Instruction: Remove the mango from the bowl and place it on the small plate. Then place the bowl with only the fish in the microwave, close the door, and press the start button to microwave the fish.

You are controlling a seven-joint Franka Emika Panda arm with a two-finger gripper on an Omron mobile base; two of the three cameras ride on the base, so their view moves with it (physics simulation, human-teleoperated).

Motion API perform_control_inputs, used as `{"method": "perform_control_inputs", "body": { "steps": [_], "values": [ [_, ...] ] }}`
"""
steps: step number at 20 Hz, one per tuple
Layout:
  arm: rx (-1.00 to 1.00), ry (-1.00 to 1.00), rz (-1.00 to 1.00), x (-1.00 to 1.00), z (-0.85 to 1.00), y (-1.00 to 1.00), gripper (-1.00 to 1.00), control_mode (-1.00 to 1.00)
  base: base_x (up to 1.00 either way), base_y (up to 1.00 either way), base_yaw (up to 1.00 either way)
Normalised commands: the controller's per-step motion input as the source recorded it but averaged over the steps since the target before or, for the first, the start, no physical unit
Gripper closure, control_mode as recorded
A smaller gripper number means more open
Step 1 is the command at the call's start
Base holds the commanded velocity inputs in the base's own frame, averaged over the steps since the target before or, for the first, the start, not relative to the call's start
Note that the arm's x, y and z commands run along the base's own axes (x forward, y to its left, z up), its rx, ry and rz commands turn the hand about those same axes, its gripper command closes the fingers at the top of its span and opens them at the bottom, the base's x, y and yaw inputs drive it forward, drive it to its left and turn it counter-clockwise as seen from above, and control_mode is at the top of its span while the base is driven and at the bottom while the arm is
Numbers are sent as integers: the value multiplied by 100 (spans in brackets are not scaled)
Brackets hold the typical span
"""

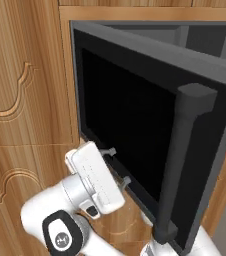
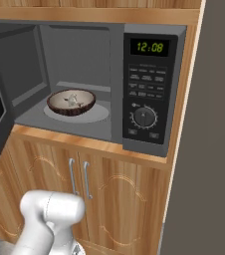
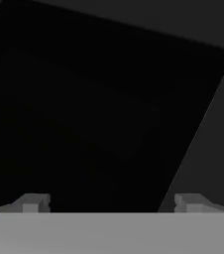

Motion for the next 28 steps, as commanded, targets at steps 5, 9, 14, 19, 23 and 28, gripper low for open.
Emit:
{"method": "perform_control_inputs", "body": {
  "steps": [5,9,14,19,23,28],
  "values": [
    [23,-6,16,0,25,-83,-100,-100,0,0,0],
    [22,-6,14,0,28,-91,-100,-100,0,0,0],
    [21,-7,13,1,24,-96,-100,-100,0,0,0],
    [21,-6,13,4,21,-95,-100,-100,0,0,0],
    [20,-5,12,7,26,-87,-100,-100,0,0,0],
    [19,-1,15,12,7,-75,-100,-100,0,0,0]
  ]
}}
